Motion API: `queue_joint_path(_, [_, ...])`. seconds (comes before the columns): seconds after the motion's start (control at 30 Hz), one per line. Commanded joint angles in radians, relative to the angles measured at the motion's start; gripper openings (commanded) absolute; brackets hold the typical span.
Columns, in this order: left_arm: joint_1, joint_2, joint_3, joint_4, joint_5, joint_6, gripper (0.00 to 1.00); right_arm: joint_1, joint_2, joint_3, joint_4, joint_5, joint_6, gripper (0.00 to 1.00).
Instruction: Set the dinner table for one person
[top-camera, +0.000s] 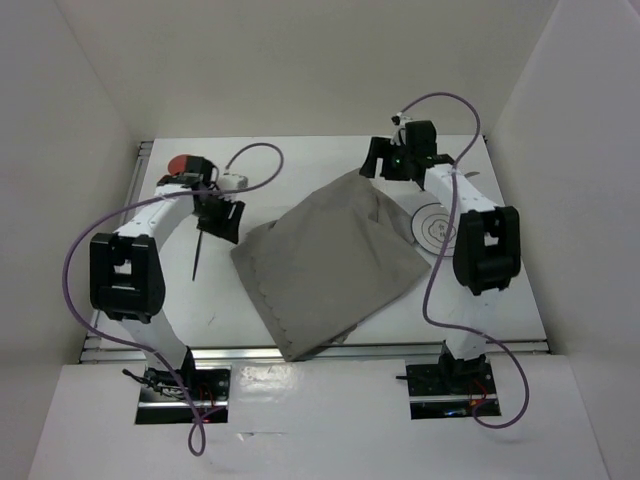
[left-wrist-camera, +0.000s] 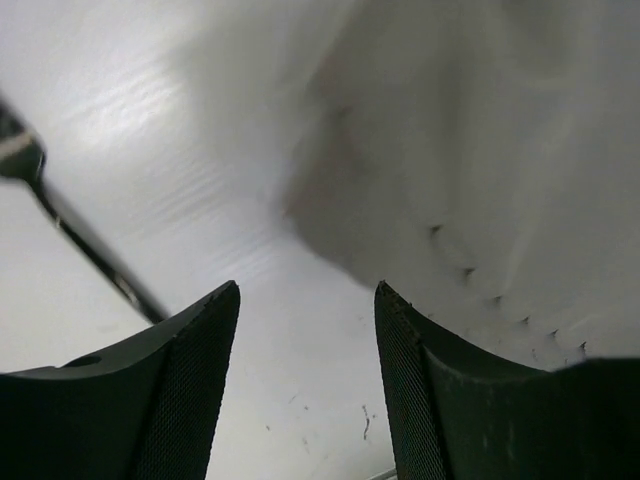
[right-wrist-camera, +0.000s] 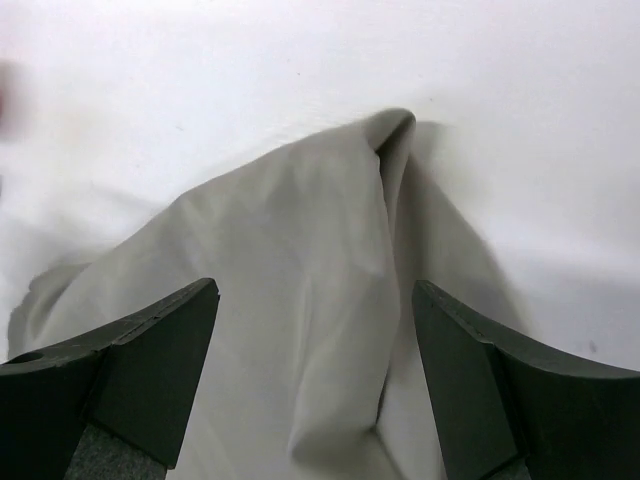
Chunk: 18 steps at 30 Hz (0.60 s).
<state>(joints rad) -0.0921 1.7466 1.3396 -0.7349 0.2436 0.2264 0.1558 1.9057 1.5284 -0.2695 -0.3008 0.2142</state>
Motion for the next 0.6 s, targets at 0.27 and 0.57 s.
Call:
queue_joint_path(0.27, [0.097,0.062,-0.177,-0.029,0.367,-0.185,0.65,-0.01,0.34,0.311,0.023,-0.187,-0.104,0.86])
queue_joint_path(0.57, [0.166,0.201,-0.189,0.057,0.434,-0.249,0.66,-0.01,0.331,0.243,0.058,-0.235,-0.104,0.86])
